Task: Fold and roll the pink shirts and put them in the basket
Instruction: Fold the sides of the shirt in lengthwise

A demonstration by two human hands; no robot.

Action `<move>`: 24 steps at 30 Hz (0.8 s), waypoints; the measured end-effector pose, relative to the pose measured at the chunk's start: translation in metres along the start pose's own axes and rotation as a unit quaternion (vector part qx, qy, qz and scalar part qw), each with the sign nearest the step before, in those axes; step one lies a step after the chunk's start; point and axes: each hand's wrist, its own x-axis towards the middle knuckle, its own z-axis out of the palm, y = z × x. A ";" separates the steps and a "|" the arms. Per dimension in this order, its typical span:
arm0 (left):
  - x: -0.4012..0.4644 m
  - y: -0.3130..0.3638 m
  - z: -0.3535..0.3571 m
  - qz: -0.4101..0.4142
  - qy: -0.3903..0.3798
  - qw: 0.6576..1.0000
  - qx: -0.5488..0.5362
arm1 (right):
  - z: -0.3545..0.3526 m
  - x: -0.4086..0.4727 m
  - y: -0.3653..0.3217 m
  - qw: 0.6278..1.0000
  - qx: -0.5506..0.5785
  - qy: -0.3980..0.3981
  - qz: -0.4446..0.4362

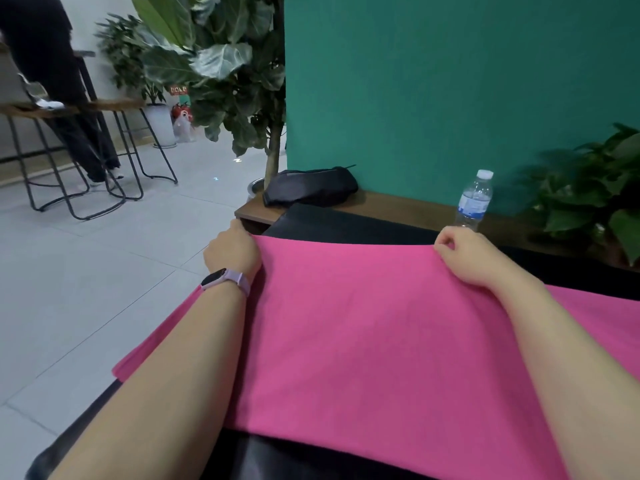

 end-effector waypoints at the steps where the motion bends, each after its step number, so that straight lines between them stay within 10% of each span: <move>1: 0.000 0.000 0.000 -0.001 0.005 1.000 -0.004 | 0.009 0.001 0.004 1.000 0.004 -0.012 0.015; 8: 0.016 0.003 -0.017 0.031 0.095 0.992 -0.072 | 0.053 -0.005 0.024 0.999 -0.035 0.032 0.001; 15: 0.016 -0.005 0.004 0.005 -0.065 0.997 -0.032 | 0.052 -0.002 0.024 0.999 -0.011 0.036 0.024; 24: 0.029 0.004 -0.007 0.021 -0.020 0.999 -0.038 | 0.050 0.003 0.021 0.998 -0.040 0.016 0.042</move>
